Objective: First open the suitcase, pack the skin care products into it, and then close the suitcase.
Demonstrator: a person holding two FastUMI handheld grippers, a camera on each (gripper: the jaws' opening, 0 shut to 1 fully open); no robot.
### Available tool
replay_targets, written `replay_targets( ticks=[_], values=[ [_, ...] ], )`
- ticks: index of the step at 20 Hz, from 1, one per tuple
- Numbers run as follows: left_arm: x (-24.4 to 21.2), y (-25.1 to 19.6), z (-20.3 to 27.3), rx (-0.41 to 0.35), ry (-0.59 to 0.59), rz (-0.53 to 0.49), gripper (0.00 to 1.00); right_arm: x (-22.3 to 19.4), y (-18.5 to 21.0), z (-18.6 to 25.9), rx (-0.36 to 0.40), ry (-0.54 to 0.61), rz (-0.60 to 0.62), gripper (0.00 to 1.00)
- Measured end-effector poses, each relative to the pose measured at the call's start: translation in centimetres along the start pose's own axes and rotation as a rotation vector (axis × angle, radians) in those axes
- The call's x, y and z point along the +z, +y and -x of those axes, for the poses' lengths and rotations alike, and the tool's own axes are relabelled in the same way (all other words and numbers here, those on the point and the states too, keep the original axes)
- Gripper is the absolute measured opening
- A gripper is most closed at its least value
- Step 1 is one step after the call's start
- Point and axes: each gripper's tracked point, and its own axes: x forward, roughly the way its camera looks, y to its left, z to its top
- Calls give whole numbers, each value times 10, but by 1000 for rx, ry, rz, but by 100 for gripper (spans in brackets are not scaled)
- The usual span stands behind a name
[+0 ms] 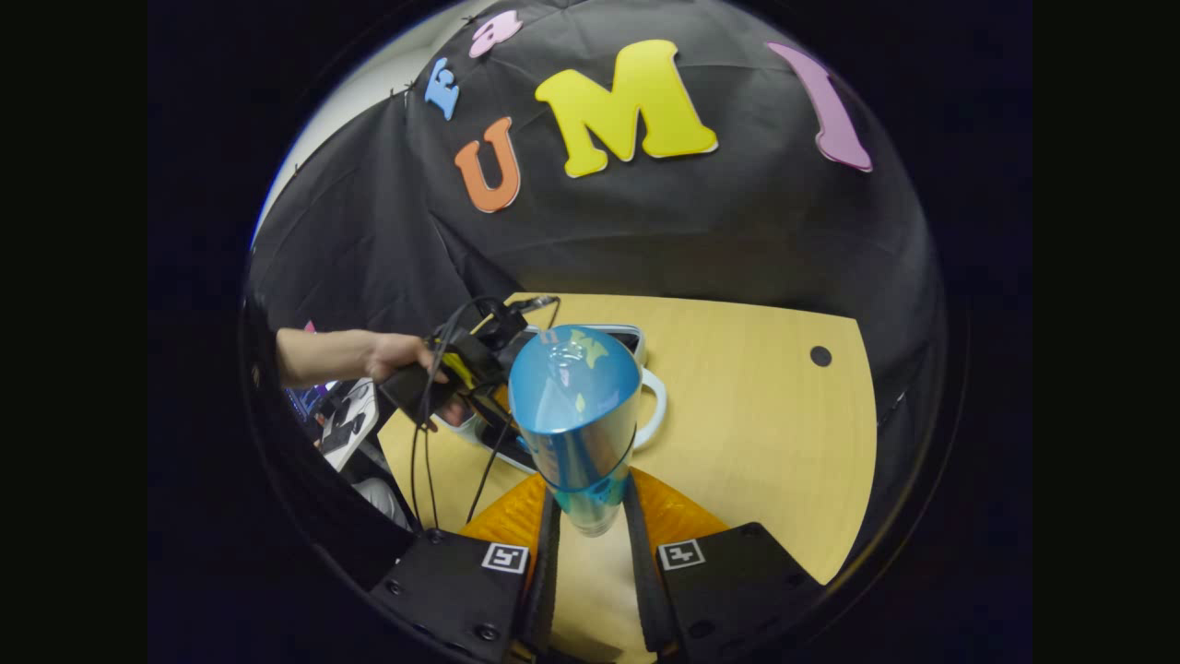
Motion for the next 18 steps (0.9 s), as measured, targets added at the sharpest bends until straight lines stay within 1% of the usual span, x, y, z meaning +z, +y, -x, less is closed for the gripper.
replay_targets(
  ticks=[2,3,4,6,8,10,11,12,15,18],
  values=[
    [-3,-17,29,-125,-168,-18,84,10,19,-25,33,42,-7,34],
    [-4,-19,45,-156,-264,-29,84,13,29,-39,52,73,-20,32],
    [-6,-17,58,-166,-359,-42,87,14,40,-54,68,107,-37,34],
    [-15,-13,87,-165,-534,-43,91,11,58,-85,99,195,-100,34],
    [-29,-7,111,-180,-653,-29,91,5,74,-122,130,298,-184,34],
    [-54,5,127,-192,-706,-2,92,-11,71,-156,83,410,-238,34],
    [-66,12,133,-187,-727,11,80,-18,72,-171,58,455,-270,35],
    [-75,22,141,-175,-749,20,92,-25,74,-186,39,498,-298,34],
    [-100,56,154,-118,-789,52,92,-44,71,-217,-34,579,-340,34],
    [-118,89,171,-72,-811,100,92,-68,65,-242,-131,667,-418,34]
  ],
)
